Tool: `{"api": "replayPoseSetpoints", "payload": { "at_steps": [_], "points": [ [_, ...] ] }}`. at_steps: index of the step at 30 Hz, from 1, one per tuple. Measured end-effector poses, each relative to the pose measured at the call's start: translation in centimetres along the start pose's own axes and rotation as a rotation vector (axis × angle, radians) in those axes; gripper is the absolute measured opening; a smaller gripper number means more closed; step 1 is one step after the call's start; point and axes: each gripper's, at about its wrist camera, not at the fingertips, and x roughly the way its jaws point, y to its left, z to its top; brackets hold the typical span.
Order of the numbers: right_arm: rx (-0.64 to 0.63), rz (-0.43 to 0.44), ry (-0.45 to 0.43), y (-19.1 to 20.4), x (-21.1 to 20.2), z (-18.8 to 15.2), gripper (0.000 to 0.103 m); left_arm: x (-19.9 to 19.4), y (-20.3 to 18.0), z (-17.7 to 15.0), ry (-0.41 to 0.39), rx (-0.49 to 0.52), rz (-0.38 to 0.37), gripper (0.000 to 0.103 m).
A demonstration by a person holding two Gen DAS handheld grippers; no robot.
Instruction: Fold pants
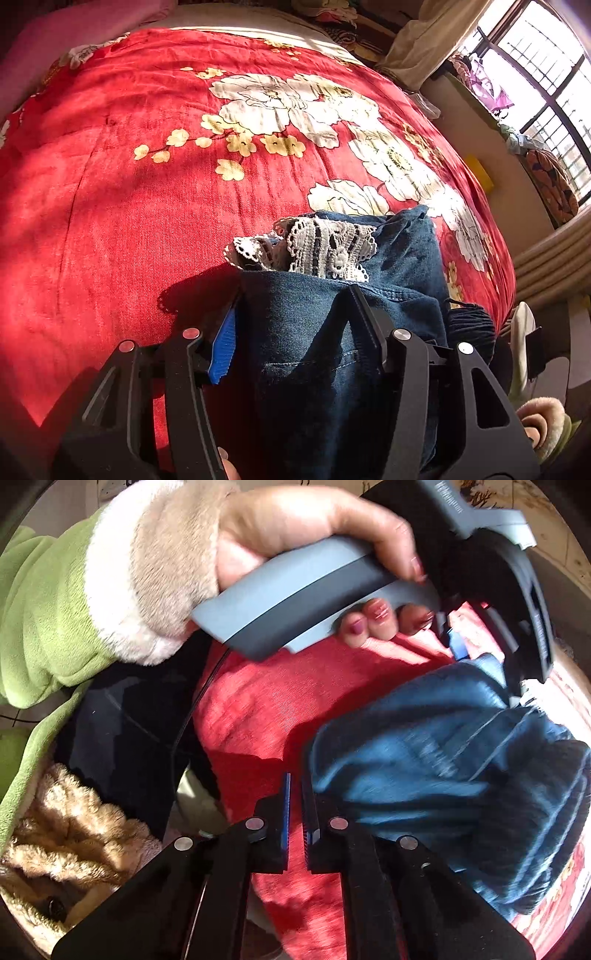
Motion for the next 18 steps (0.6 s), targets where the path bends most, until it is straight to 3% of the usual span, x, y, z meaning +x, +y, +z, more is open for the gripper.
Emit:
{"api": "replayPoseSetpoints", "payload": {
  "at_steps": [2,4,6,9,11,13,15,18],
  "points": [
    [0.012,0.005,0.010,0.9,-0.5,-0.3,0.007,0.0,-0.1,0.0,-0.002,0.002,0.001,0.047],
    [0.058,0.053,-0.089,1.2,-2.9,-0.1,0.007,-0.1,-0.2,-0.1,-0.007,0.009,0.004,0.047],
    [0.106,0.060,-0.193,0.9,-5.5,0.2,0.018,-0.2,-0.2,-0.1,-0.008,0.013,0.003,0.047],
    [0.183,-0.029,-0.284,-0.8,-8.3,0.4,0.038,-0.5,-0.3,-0.2,-0.014,0.013,0.002,0.047],
    [0.259,-0.081,-0.306,-2.5,-9.4,0.3,0.039,-0.9,-0.5,-0.2,-0.025,0.018,0.003,0.047],
    [0.349,-0.106,-0.284,-4.5,-9.5,-0.1,0.040,-1.3,-0.8,-0.4,-0.038,0.029,0.009,0.047],
    [0.439,-0.140,-0.189,-5.9,-8.7,-0.6,0.043,-1.5,-1.1,-0.6,-0.047,0.042,0.020,0.047],
    [0.546,-0.112,-0.108,-7.4,-6.9,-1.8,0.043,-1.8,-1.4,-0.9,-0.053,0.052,0.026,0.048]
  ]
}}
